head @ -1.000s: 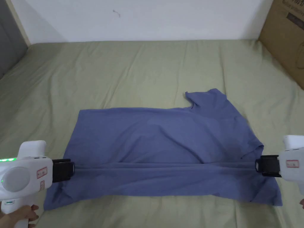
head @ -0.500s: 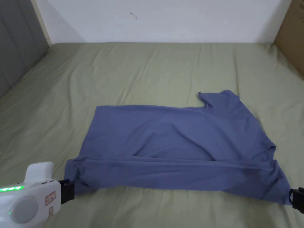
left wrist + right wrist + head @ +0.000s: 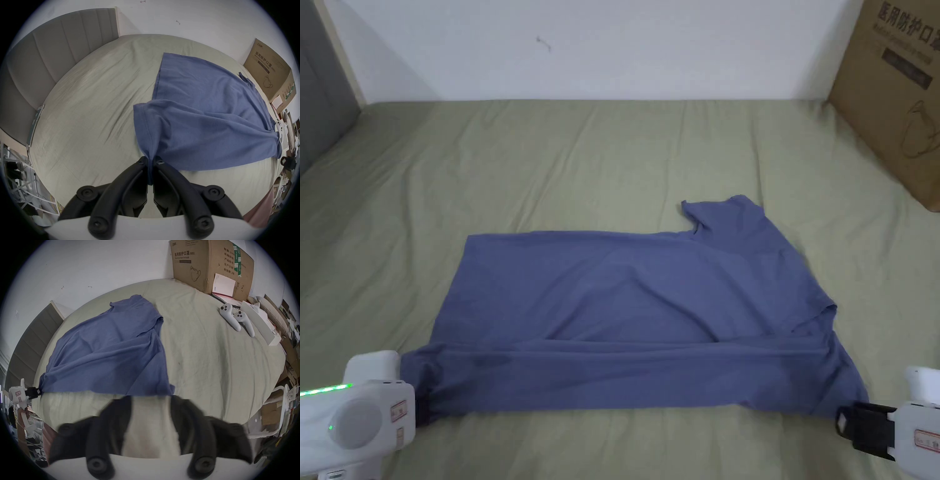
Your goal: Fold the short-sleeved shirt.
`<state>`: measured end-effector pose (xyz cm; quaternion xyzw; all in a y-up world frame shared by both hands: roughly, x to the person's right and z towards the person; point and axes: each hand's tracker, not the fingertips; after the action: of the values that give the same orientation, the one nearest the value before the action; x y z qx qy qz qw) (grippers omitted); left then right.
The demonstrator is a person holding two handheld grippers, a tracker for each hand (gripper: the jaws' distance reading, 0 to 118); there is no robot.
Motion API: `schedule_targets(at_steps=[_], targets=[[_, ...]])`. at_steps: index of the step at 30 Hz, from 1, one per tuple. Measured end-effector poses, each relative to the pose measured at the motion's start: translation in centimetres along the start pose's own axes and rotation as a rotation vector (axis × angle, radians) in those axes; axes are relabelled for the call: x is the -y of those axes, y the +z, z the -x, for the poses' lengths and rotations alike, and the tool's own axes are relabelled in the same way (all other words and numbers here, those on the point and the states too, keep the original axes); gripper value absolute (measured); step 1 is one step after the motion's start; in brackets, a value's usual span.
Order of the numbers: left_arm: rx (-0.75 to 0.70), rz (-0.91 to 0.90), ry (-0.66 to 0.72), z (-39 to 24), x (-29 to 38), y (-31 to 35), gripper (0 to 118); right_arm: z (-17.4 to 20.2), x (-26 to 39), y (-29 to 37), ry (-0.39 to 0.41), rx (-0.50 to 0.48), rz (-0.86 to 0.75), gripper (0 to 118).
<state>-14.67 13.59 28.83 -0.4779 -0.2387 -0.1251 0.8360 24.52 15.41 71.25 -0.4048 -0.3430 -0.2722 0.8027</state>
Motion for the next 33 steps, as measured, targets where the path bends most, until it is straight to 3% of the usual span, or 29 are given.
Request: schedule_targets(at_steps=[2,6,7,9,10,12,24,26,29,33], targets=[[0.012,-0.002,0.0,0.2,0.0,0.3,4,-0.6,-1.0,-0.4,-0.034,-0.002,-0.02,68],[0.032,0.0,0.004,0.7,-0.3,0.9,4,-1.9,-2.5,-3.8,-0.064,0.028,-0.007,70],[0.034,0.001,0.001,0.7,-0.4,0.9,4,-2.2,-2.5,-5.3,-0.084,0.023,0.053,65],[0.034,0.007,-0.003,0.8,-0.6,0.6,4,-1.9,-2.1,-6.2,-0.095,0.021,0.05,24],[0.035,0.008,-0.007,0.8,-0.6,0.7,4,-1.6,-1.9,-5.8,-0.095,0.066,-0.005,14],[0.034,0.002,-0.018,0.8,-0.6,0.9,4,-1.6,-2.4,-5.2,-0.079,0.021,0.018,9],[0.036,-0.022,-0.085,2.5,0.5,5.4,4,-2.7,-2.0,2.4,-0.001,0.038,-0.077,7],[0.038,-0.009,-0.084,3.2,2.2,6.3,4,-3.2,-0.5,3.2,0.021,0.048,-0.046,7],[0.02,0.029,-0.087,3.8,5.4,7.0,4,-4.1,2.9,3.9,-0.019,0.024,0.015,7],[0.029,0.075,-0.082,4.4,8.5,5.9,4,-4.4,6.4,2.5,0.012,0.046,0.069,7]])
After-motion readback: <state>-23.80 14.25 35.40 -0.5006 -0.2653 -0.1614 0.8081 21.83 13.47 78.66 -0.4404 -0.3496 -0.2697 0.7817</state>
